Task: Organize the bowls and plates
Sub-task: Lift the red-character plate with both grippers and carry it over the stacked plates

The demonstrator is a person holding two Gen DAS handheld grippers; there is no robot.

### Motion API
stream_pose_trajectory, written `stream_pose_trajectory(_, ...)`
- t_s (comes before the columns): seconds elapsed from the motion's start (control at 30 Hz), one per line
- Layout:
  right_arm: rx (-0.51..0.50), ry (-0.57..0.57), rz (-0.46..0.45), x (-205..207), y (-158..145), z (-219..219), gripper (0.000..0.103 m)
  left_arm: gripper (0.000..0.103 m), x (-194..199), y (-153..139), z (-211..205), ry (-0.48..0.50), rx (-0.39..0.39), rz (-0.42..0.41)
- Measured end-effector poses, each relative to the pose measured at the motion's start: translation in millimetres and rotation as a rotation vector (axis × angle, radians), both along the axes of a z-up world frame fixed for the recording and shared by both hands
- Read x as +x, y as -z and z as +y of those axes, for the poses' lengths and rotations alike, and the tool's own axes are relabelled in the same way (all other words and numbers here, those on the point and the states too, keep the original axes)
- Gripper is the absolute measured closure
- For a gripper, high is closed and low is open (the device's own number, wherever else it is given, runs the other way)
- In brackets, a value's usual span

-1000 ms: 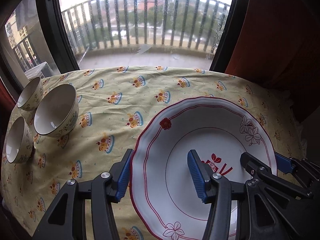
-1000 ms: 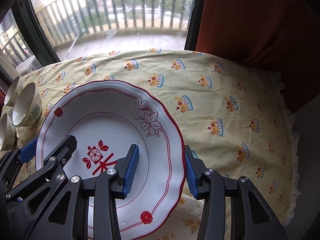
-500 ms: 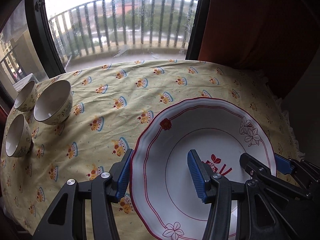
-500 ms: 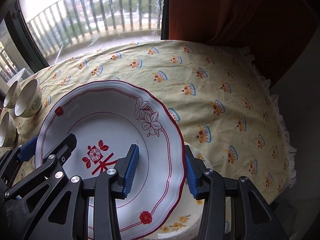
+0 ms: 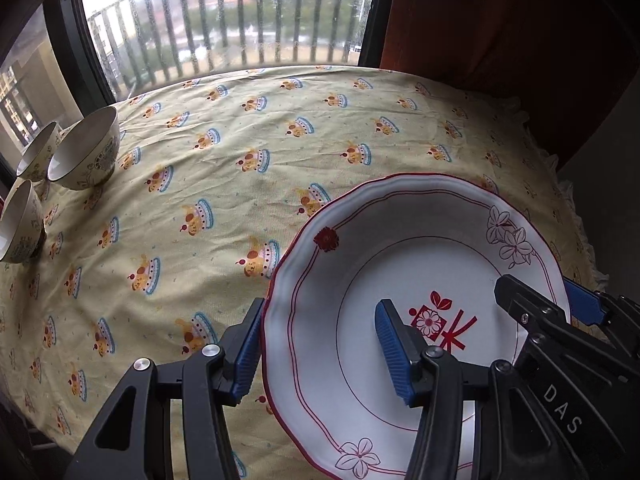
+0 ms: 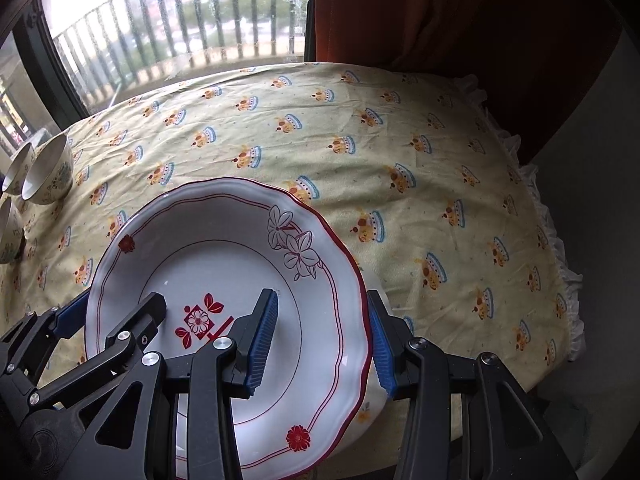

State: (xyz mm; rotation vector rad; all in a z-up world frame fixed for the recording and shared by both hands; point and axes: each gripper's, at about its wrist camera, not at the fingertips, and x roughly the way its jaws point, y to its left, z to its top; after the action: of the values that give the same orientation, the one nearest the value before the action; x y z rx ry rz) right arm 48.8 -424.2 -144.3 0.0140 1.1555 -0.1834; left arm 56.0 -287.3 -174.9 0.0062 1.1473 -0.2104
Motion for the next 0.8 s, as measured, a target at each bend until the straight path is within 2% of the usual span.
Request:
stream_pose_trajectory(0.4,0.002,-0.095,0.085,2,33,-41,0.054,0.048,-6,24,-41,-0.076,0.043,0.053)
stream_pose_trajectory(0.63,0.015,-0.147,0.11,8,44,-49,0.054,0.048,-9,32,-45,-0.139,0.048,0.064)
stream_pose_trajectory(0.8,0.009,-0.182,0.109,10,44,-48,0.054,0.048,-12,31,-45,-0.162,0.056,0.042)
